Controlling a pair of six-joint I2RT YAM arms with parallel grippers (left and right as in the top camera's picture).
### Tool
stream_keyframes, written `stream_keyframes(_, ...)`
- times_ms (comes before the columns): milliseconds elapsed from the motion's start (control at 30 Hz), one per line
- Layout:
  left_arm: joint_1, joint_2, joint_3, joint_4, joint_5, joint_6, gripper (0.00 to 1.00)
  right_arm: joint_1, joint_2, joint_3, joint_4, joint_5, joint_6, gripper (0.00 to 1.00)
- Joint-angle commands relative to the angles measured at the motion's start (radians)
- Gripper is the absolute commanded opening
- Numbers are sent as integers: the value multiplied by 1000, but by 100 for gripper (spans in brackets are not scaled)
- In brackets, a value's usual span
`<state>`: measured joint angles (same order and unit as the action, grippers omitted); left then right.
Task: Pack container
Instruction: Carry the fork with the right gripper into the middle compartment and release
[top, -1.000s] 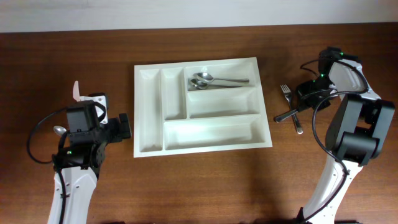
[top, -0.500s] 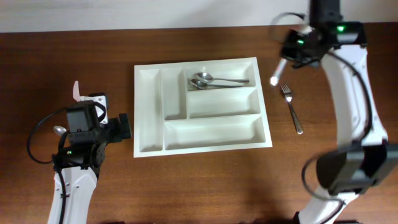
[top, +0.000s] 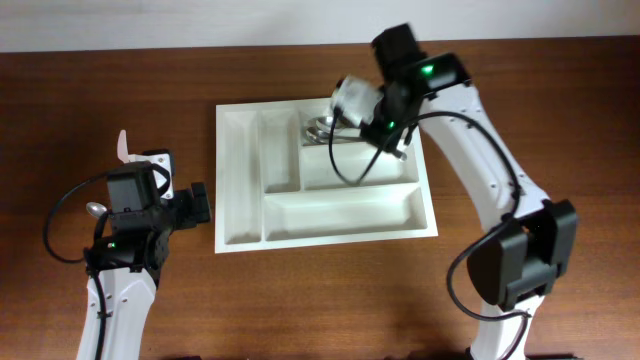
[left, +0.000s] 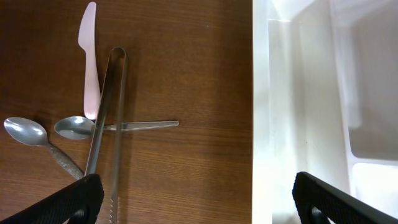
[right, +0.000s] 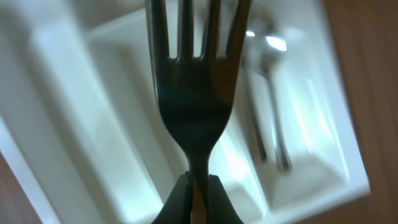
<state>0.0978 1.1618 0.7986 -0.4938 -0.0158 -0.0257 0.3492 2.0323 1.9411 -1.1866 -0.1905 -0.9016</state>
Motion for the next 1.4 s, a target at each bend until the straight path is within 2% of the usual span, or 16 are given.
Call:
stream_keyframes(0, 3, 6, 21, -1, -7, 13, 99, 32, 24, -30, -3, -34, -379, 4)
stream_keyframes(400, 3, 6, 21, -1, -7, 13, 99, 31, 170, -36, 10, -31, -399, 4)
stream_keyframes(567, 3, 6, 21, -1, -7, 13, 99, 30, 185, -36, 39, -31, -360, 4)
stream_keyframes(600, 3, 6, 21, -1, -7, 13, 99, 30, 185, -36, 43, -30, -352, 6)
stream_keyframes(667, 3, 6, 21, -1, -7, 13, 99, 30, 185, -35, 51, -25, -312, 22)
stream_keyframes(700, 3, 6, 21, -1, -7, 13, 99, 30, 185, -33, 54, -20, -287, 23)
stream_keyframes(867, 3, 6, 21, -1, -7, 13, 99, 23, 180, 14, 54, 24, -80, 23)
stream_keyframes(967, 3, 6, 21, -1, -7, 13, 99, -9, 168, 76, 54, 16, 122, 19)
stream_keyframes(1033, 3, 6, 21, -1, -7, 13, 99, -76, 151, 136, 54, -66, 303, 20)
stream_keyframes(1100, 3, 6, 21, -1, -7, 13, 99, -144, 143, 179, 50, -162, 421, 31)
stream_keyframes(1167, 3, 6, 21, -1, -7, 13, 99, -214, 140, 214, 38, -246, 547, 51)
stream_keyframes(1200, 3, 6, 21, -1, -7, 13, 99, -254, 140, 229, 29, -274, 610, 57)
stream_keyframes(1267, 3, 6, 21, -1, -7, 13, 99, -325, 140, 240, 24, -297, 695, 56)
stream_keyframes(1300, 3, 6, 21, -1, -7, 13, 99, -356, 140, 240, 24, -295, 726, 49)
stream_keyframes(1367, 3, 6, 21, -1, -7, 13, 99, -431, 150, 230, 23, -295, 804, 45)
